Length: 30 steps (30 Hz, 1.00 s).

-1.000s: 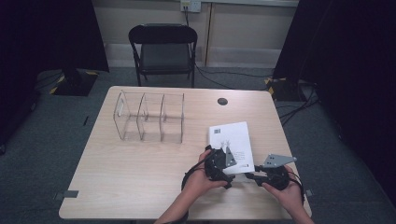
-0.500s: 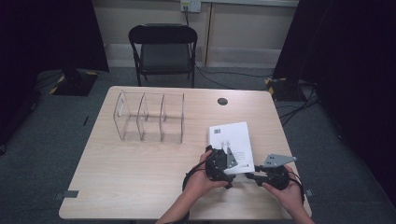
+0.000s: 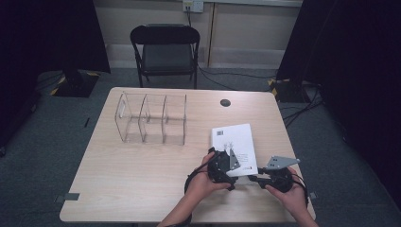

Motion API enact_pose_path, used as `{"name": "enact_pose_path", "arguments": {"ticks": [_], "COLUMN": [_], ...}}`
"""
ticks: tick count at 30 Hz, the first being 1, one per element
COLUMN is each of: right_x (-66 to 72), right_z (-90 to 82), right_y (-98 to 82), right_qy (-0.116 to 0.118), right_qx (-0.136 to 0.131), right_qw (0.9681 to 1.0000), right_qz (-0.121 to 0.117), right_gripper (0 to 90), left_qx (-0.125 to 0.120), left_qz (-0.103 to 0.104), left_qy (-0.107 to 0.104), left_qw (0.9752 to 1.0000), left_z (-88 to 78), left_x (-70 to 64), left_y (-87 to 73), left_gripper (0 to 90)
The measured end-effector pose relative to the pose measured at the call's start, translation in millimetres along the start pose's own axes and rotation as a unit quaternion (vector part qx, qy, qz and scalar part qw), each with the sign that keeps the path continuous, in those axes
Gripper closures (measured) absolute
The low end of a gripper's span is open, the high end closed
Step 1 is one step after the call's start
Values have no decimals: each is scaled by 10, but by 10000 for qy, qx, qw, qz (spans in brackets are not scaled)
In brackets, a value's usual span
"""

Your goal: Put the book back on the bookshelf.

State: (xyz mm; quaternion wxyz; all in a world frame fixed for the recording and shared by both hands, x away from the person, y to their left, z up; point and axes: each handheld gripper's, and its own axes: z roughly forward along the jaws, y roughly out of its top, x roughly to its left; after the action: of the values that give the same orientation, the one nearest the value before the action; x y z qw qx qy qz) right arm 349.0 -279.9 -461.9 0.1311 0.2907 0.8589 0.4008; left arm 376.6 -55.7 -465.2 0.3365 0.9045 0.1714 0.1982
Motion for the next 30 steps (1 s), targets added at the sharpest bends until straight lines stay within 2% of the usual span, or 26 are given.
{"name": "enact_pose_path", "arguments": {"ticks": [7,13,16,18,20,25,26,28,30], "right_x": [0,0,2,6,8,1,-3,-5,-6], "right_z": [-9,-11,-14,-15,-16,-18,-17,-16,-16], "right_y": [21,28,35,41,47,48,45,40,38], "right_qy": [3,5,0,-6,-13,11,24,37,34], "right_qx": [-21,-32,-27,-13,-15,-22,-20,-26,-30], "right_qw": [10000,10000,10000,10000,10000,10000,10000,10000,10000], "right_qz": [-21,-29,-29,-22,-11,-7,19,26,22], "right_gripper": [654,654,654,654,654,653,653,653,652], "left_qx": [17,57,4,11,3,117,132,128,83], "left_qz": [71,16,-14,75,70,87,169,226,427], "left_qy": [-12,-108,-71,-2,57,167,233,216,225], "left_qw": [10000,9999,10000,10000,10000,9998,9995,9994,9988], "left_z": [12,17,30,34,44,57,47,39,6], "left_x": [-4,20,8,2,-17,-45,-45,-44,-60], "left_y": [21,69,73,70,73,101,105,105,107], "left_gripper": [0,0,0,0,0,1,26,47,95]}}
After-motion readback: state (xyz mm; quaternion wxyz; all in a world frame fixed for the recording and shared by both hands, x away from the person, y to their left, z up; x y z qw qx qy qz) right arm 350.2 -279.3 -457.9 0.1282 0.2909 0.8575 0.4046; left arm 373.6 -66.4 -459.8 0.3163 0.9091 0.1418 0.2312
